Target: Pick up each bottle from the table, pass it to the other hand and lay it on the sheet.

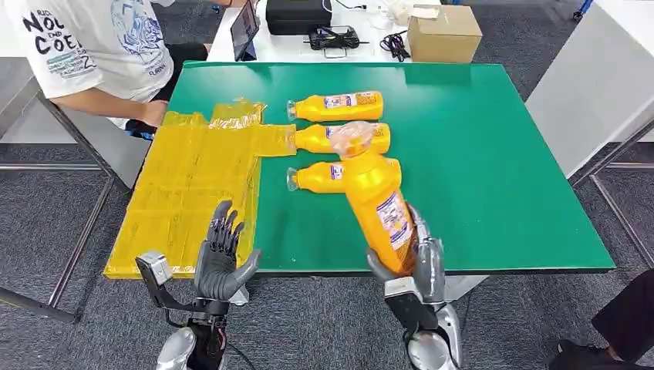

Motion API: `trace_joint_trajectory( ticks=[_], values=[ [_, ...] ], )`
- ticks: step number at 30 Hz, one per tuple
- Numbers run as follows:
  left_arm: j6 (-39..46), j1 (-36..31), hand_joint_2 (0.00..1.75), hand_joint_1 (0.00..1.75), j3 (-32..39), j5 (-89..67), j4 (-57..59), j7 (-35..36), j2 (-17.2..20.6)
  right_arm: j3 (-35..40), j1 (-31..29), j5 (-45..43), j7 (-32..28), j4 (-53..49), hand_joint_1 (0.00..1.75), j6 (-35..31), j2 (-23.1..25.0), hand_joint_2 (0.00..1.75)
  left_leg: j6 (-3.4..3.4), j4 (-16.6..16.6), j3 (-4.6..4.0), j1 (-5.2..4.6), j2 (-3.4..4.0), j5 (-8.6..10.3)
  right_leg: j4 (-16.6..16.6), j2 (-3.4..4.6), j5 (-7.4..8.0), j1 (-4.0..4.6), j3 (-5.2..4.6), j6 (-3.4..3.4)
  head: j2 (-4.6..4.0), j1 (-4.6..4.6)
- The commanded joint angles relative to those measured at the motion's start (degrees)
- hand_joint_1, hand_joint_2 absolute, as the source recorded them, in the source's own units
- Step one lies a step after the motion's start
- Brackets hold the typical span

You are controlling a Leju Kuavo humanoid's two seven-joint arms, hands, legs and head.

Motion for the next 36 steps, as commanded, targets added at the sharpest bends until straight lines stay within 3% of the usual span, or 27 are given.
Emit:
trace_joint_trajectory(
  ticks=[1, 18, 26, 27, 30, 36],
  values=[
    [-0.18, -2.49, 1.75, 0.00, -2.25, -0.11, 2.49, 0.56, 2.54, 3.69, -2.91, 0.78, -1.39, 10.39, 1.75, 0.55, 2.97, 1.75, -0.15, -0.06, 0.34, 0.12, 0.17, -0.12, -0.09, 0.17, -0.05, 0.13, 0.31, -0.19, 0.00, 0.00],
    [-0.14, -2.55, 1.75, 0.00, -2.20, -0.10, 2.69, 0.56, 2.54, 3.78, -3.08, 0.79, -1.29, 10.34, 1.75, 0.56, 2.66, 1.75, -0.12, -0.07, 0.31, 0.06, 0.13, -0.09, -0.07, 0.13, -0.05, 0.07, 0.27, -0.16, 0.00, -0.02],
    [-0.43, -4.26, 1.75, 0.00, -3.27, -1.72, 5.87, 1.16, 1.70, 13.21, -8.43, 3.91, 0.49, 23.06, 1.75, 4.38, 4.68, 1.75, -0.09, -0.09, 0.24, 0.06, 0.19, -0.04, -0.08, 0.18, 0.01, 0.06, 0.18, -0.11, 0.00, -0.02],
    [-0.59, -4.37, 1.75, 0.00, -3.37, -1.96, 6.08, 1.28, 1.68, 14.97, -9.41, 4.59, 1.06, 25.32, 1.75, 5.02, 4.88, 1.75, -0.19, -0.13, 0.55, 0.14, 0.32, -0.14, -0.14, 0.31, -0.04, 0.15, 0.46, -0.24, 0.00, 0.00],
    [-1.12, -4.15, 1.75, 0.00, -3.62, -2.38, 5.58, 0.98, 1.78, 15.95, -10.35, 4.65, 1.43, 27.85, 1.75, 5.13, 5.35, 1.75, -0.08, -0.08, 0.20, 0.07, 0.16, -0.03, -0.08, 0.16, 0.01, 0.06, 0.16, -0.09, 0.00, -0.02],
    [-6.84, -2.88, 1.75, 0.00, -4.84, -0.47, 3.67, 1.24, 2.67, 15.78, -10.99, 3.86, 1.77, 29.25, 1.75, 6.72, 4.92, 1.75, -0.12, -0.10, 0.38, 0.08, 0.17, -0.10, -0.11, 0.18, -0.06, 0.07, 0.34, -0.14, 0.00, 0.00]
  ],
)
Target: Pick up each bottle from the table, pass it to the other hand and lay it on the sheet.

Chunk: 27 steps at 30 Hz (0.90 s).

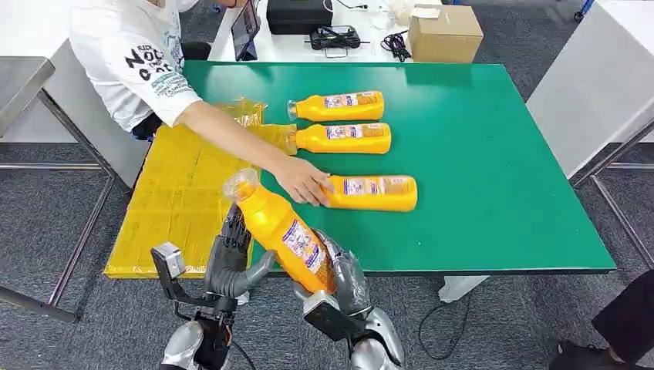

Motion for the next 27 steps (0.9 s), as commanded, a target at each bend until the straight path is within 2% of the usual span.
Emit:
trace_joint_trajectory(
  ticks=[1, 2, 4, 6, 7, 11, 12, 14, 15, 20, 21, 22, 27],
  values=[
    [-5.10, -0.92, 1.75, 0.00, -2.82, 1.25, 1.62, 0.36, 2.46, 3.39, -4.13, -0.67, 0.27, 9.51, 1.75, 1.95, -0.37, 1.75, -0.15, -0.08, 0.54, 0.13, 0.23, -0.20, -0.17, 0.21, -0.10, 0.14, 0.52, -0.21, 0.00, 0.00],
    [-5.15, -0.89, 1.75, 0.00, -2.91, 1.03, 1.70, 0.42, 2.44, 3.47, -4.26, -0.46, 0.42, 9.72, 1.75, 2.25, -0.32, 1.75, -0.07, -0.08, 0.24, 0.02, 0.09, -0.06, -0.08, 0.07, -0.04, 0.03, 0.22, -0.11, 0.00, 0.00],
    [-5.41, -0.98, 1.75, 0.00, -3.19, 0.79, 1.97, 0.49, 2.47, 3.59, -4.34, -0.33, 0.49, 10.02, 1.75, 2.54, -0.16, 1.75, -0.07, -0.06, 0.17, 0.01, 0.05, -0.05, -0.07, 0.05, -0.02, 0.02, 0.16, -0.10, 0.00, -0.02],
    [-5.64, -1.06, 1.75, 0.00, -3.36, 0.67, 2.37, 0.49, 2.43, 3.91, -4.48, -0.01, 0.63, 10.68, 1.75, 2.63, 0.11, 1.75, -0.16, -0.08, 0.49, 0.09, 0.16, -0.17, -0.11, 0.16, -0.10, 0.12, 0.46, -0.23, 0.00, 0.00],
    [-5.68, -1.09, 1.75, 0.00, -3.36, 0.67, 2.42, 0.48, 2.44, 3.96, -4.53, 0.03, 0.64, 10.84, 1.75, 2.67, 0.14, 1.75, -0.09, -0.06, 0.23, 0.04, 0.11, -0.08, -0.09, 0.10, -0.02, 0.06, 0.21, -0.12, 0.00, 0.00],
    [-7.51, -1.12, 1.75, 0.00, -3.17, 1.68, 2.68, 0.66, 2.45, 4.33, -5.08, 0.41, 0.68, 12.31, 1.75, 2.83, 0.35, 1.75, -0.13, -0.09, 0.40, 0.07, 0.16, -0.13, -0.12, 0.15, -0.06, 0.10, 0.37, -0.19, 0.00, 0.00],
    [-7.85, -1.12, 1.75, 0.00, -3.23, 1.79, 2.70, 0.75, 2.51, 4.22, -5.15, 0.37, 0.66, 12.37, 1.75, 2.81, 0.36, 1.75, -0.06, -0.08, 0.17, 0.00, 0.07, -0.04, -0.08, 0.06, -0.02, 0.02, 0.15, -0.09, 0.00, 0.00],
    [-8.14, -1.09, 1.75, 0.00, -3.42, 1.71, 2.70, 0.85, 2.62, 4.11, -5.24, 0.41, 0.64, 12.24, 1.75, 2.78, 0.29, 1.75, -0.12, -0.06, 0.37, 0.08, 0.14, -0.14, -0.10, 0.13, -0.07, 0.10, 0.35, -0.17, 0.00, 0.00],
    [-8.15, -1.09, 1.75, 0.00, -3.42, 1.68, 2.71, 0.86, 2.63, 4.13, -5.24, 0.46, 0.64, 12.19, 1.75, 2.80, 0.27, 1.75, -0.05, -0.07, 0.14, -0.01, 0.05, -0.03, -0.06, 0.04, -0.02, 0.01, 0.12, -0.07, 0.00, 0.00],
    [-8.15, -1.09, 1.75, 0.00, -3.42, 1.68, 2.71, 0.86, 2.63, 4.13, -5.24, 0.46, 0.64, 12.19, 1.75, 2.80, 0.27, 1.75, -0.07, -0.05, 0.20, 0.03, 0.06, -0.07, -0.08, 0.06, -0.03, 0.05, 0.19, -0.10, 0.00, 0.00],
    [-8.15, -1.09, 1.75, 0.00, -3.42, 1.68, 2.71, 0.86, 2.63, 4.13, -5.24, 0.46, 0.64, 12.19, 1.75, 2.80, 0.27, 1.75, -0.16, -0.05, 0.51, 0.11, 0.16, -0.20, -0.12, 0.14, -0.13, 0.14, 0.50, -0.23, 0.00, -0.02],
    [-8.15, -1.09, 1.75, 0.00, -3.42, 1.68, 2.71, 0.86, 2.63, 4.13, -5.24, 0.46, 0.64, 12.19, 1.75, 2.80, 0.27, 1.75, -0.09, -0.07, 0.27, 0.03, 0.09, -0.08, -0.09, 0.08, -0.05, 0.05, 0.24, -0.13, 0.00, 0.00],
    [-8.65, -1.34, 1.75, 0.00, -3.90, 1.08, 2.97, 0.93, 2.92, 4.59, -5.43, 0.99, 0.66, 12.13, 1.75, 3.08, 0.23, 1.75, -0.06, -0.06, 0.14, 0.00, 0.05, -0.04, -0.06, 0.05, -0.02, 0.02, 0.12, -0.08, 0.00, 0.00]
  ],
)
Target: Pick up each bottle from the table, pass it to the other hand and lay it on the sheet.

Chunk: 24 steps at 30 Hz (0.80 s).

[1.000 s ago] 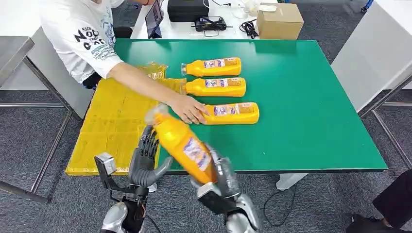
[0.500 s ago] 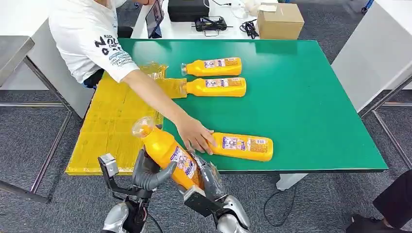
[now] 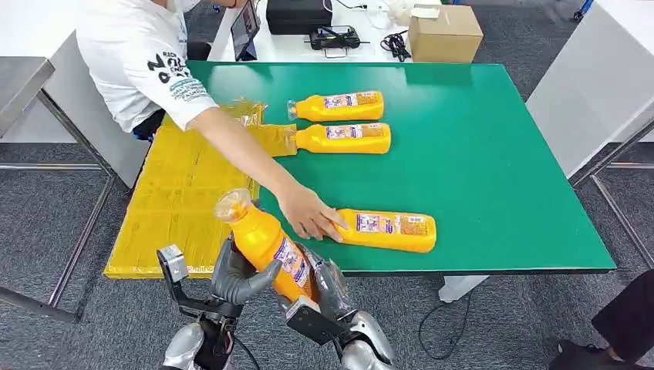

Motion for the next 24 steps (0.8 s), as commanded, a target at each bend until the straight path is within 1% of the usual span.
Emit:
trace_joint_trajectory(
  ticks=[1, 3, 4, 5, 6, 9, 12, 14, 15, 17, 19, 21, 24],
  values=[
    [-1.15, -1.84, 1.75, 0.00, -2.80, -1.26, 3.16, 0.38, 2.53, 2.22, -2.68, 0.99, 0.06, 3.87, 1.75, 0.48, -0.55, 1.75, -0.11, -0.07, 0.32, 0.06, 0.10, -0.09, -0.08, 0.09, -0.06, 0.07, 0.30, -0.15, 0.00, 0.00],
    [-0.89, -2.16, 1.75, 0.00, -3.20, -2.69, 4.26, 0.59, 2.71, 3.00, -3.00, 1.30, -0.27, 3.79, 1.75, 0.97, -0.31, 1.75, -0.06, -0.05, 0.13, 0.02, 0.04, -0.02, -0.04, 0.03, -0.01, 0.03, 0.12, -0.08, 0.00, 0.00],
    [-0.55, -2.43, 1.75, 0.00, -3.24, -3.31, 4.95, 0.60, 2.61, 3.51, -3.13, 1.42, -0.37, 3.66, 1.75, 1.29, -0.32, 1.75, -0.16, -0.04, 0.44, 0.11, 0.14, -0.16, -0.08, 0.12, -0.11, 0.13, 0.42, -0.22, 0.00, 0.00],
    [-0.25, -2.82, 1.75, 0.00, -3.06, -3.49, 5.91, 0.64, 2.41, 4.23, -3.27, 1.58, -0.55, 3.46, 1.75, 1.75, -0.37, 1.75, -0.09, -0.06, 0.26, 0.04, 0.09, -0.07, -0.06, 0.08, -0.04, 0.05, 0.23, -0.13, 0.00, 0.00],
    [-0.04, -3.15, 1.75, 0.00, -3.03, -3.72, 6.54, 0.72, 2.33, 4.85, -3.37, 1.77, -0.78, 3.27, 1.75, 2.00, -0.51, 1.75, -0.13, -0.06, 0.37, 0.08, 0.12, -0.12, -0.07, 0.10, -0.08, 0.09, 0.34, -0.17, 0.00, 0.00],
    [0.52, -3.88, 1.75, 0.00, -2.66, -4.21, 7.77, 0.82, 2.03, 6.32, -3.30, 2.00, -1.67, 2.06, 1.75, 1.88, -0.92, 1.75, -0.06, -0.05, 0.15, 0.02, 0.05, -0.03, -0.05, 0.04, -0.02, 0.02, 0.13, -0.08, 0.00, -0.02],
    [0.58, -4.04, 1.75, 0.00, -2.60, -4.28, 7.95, 0.86, 2.01, 6.68, -3.28, 2.05, -1.69, 1.62, 1.75, 2.12, -0.99, 1.75, -0.12, -0.03, 0.31, 0.09, 0.10, -0.11, -0.05, 0.09, -0.07, 0.09, 0.29, -0.16, 0.00, -0.02],
    [0.65, -4.09, 1.75, 0.00, -2.55, -4.34, 8.04, 0.96, 2.00, 7.23, -3.24, 2.17, -1.83, 1.08, 1.75, 2.47, -1.22, 1.75, -0.06, -0.03, 0.13, 0.04, 0.03, -0.02, -0.04, 0.02, -0.02, 0.04, 0.12, -0.08, 0.00, 0.02],
    [0.60, -4.17, 1.75, 0.00, -2.51, -4.40, 8.20, 1.07, 1.95, 7.76, -3.30, 2.12, -1.85, 0.90, 1.75, 3.01, -1.43, 1.75, -0.10, -0.04, 0.27, 0.05, 0.06, -0.08, -0.04, 0.05, -0.06, 0.06, 0.24, -0.14, 0.00, -0.02],
    [0.24, -4.42, 1.75, 0.00, -2.42, -4.33, 8.58, 0.86, 1.84, 8.81, -3.38, 1.90, -1.77, 1.05, 1.75, 4.50, -1.74, 1.75, -0.08, -0.04, 0.21, 0.06, 0.04, -0.05, -0.07, 0.02, -0.04, 0.06, 0.21, -0.11, 0.00, 0.00],
    [-0.21, -4.60, 1.75, 0.00, -2.43, -4.16, 8.60, 0.64, 1.88, 9.07, -3.45, 1.43, -1.85, 1.80, 1.75, 5.34, -1.86, 1.75, -0.15, -0.02, 0.42, 0.13, 0.07, -0.15, -0.08, 0.05, -0.12, 0.14, 0.43, -0.21, 0.00, -0.02],
    [-0.58, -4.72, 1.75, 0.00, -2.40, -4.05, 8.54, 0.54, 1.98, 9.45, -3.67, 1.48, -2.11, 2.84, 1.75, 5.84, -2.06, 1.75, -0.09, -0.04, 0.24, 0.07, 0.00, -0.06, -0.07, -0.02, -0.06, 0.08, 0.25, -0.12, 0.00, 0.00],
    [-0.76, -4.92, 1.75, 0.00, -2.13, -3.78, 8.87, 0.61, 1.90, 9.88, -3.93, 1.39, -2.49, 3.68, 1.75, 6.79, -2.09, 1.75, -0.14, -0.04, 0.41, 0.12, 0.07, -0.14, -0.08, 0.05, -0.11, 0.13, 0.40, -0.19, 0.00, 0.00]
  ],
)
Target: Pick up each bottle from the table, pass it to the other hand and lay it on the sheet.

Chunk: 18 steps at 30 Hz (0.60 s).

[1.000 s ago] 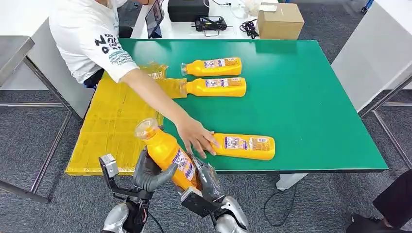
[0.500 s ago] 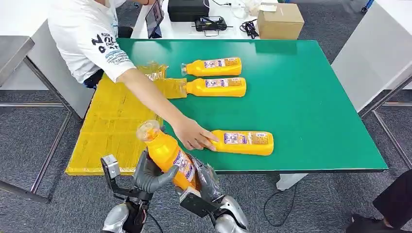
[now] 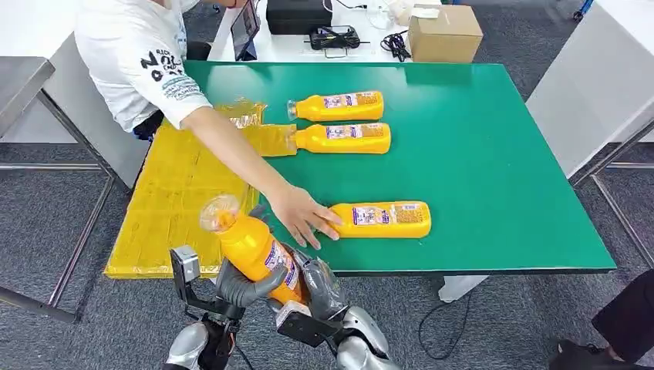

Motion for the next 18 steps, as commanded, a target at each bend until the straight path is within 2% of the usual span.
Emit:
trace_joint_trajectory(
  ticks=[1, 4, 5, 7, 8, 9, 18],
  values=[
    [-1.50, -3.73, 1.75, 0.00, -1.64, 0.56, 4.80, 0.28, 1.19, 6.26, -2.14, 0.24, -1.27, 3.91, 1.75, 4.06, -1.84, 1.75, -0.08, -0.05, 0.20, 0.05, 0.00, -0.05, -0.06, -0.01, -0.05, 0.05, 0.22, -0.11, 0.00, 0.00],
    [-3.25, -3.65, 1.75, 0.00, -0.94, 2.74, 4.48, -0.17, 0.87, 6.73, -2.51, 0.35, -1.34, 4.67, 1.75, 4.96, -2.00, 1.75, -0.08, -0.05, 0.22, 0.06, -0.01, -0.05, -0.08, -0.03, -0.05, 0.06, 0.23, -0.12, 0.00, -0.02],
    [-3.59, -3.48, 1.75, 0.42, -0.44, 3.77, 4.13, -0.31, 0.61, 6.74, -2.59, 0.51, -1.22, 4.93, 1.75, 4.84, -2.03, 1.75, -0.07, -0.03, 0.16, 0.07, -0.02, -0.04, -0.08, -0.03, -0.03, 0.08, 0.19, -0.10, 0.00, 0.00],
    [-3.70, -3.44, 1.75, 0.42, -0.39, 3.96, 3.74, -0.16, 0.62, 6.71, -2.64, 0.52, -1.23, 5.05, 1.75, 4.83, -2.10, 1.75, -0.09, -0.05, 0.23, 0.06, -0.01, -0.06, -0.07, -0.02, -0.06, 0.06, 0.24, -0.12, 0.00, 0.00],
    [-4.54, -3.08, 1.75, 1.50, 0.23, 5.76, 3.15, -0.39, 0.24, 6.77, -2.70, 0.51, -1.22, 5.24, 1.75, 5.18, -2.11, 1.75, -0.07, -0.04, 0.17, 0.06, -0.02, -0.04, -0.06, -0.03, -0.04, 0.07, 0.19, -0.10, 0.00, -0.02],
    [-4.93, -2.97, 1.75, 1.75, 0.35, 6.41, 2.45, -0.82, 0.20, 6.78, -2.71, 0.59, -1.12, 5.33, 1.75, 5.26, -2.13, 1.75, -0.11, -0.03, 0.30, 0.10, -0.01, -0.10, -0.08, -0.03, -0.09, 0.11, 0.33, -0.15, 0.00, -0.02],
    [-8.27, -2.63, 1.75, 1.75, 0.79, 11.49, 0.63, -0.22, 0.16, 7.08, -3.04, 1.52, -0.12, 6.82, 1.75, 5.83, -2.32, 1.75, -0.11, -0.02, 0.28, 0.10, -0.09, -0.09, -0.06, -0.11, -0.13, 0.10, 0.32, -0.15, 0.00, -0.02]
  ],
)
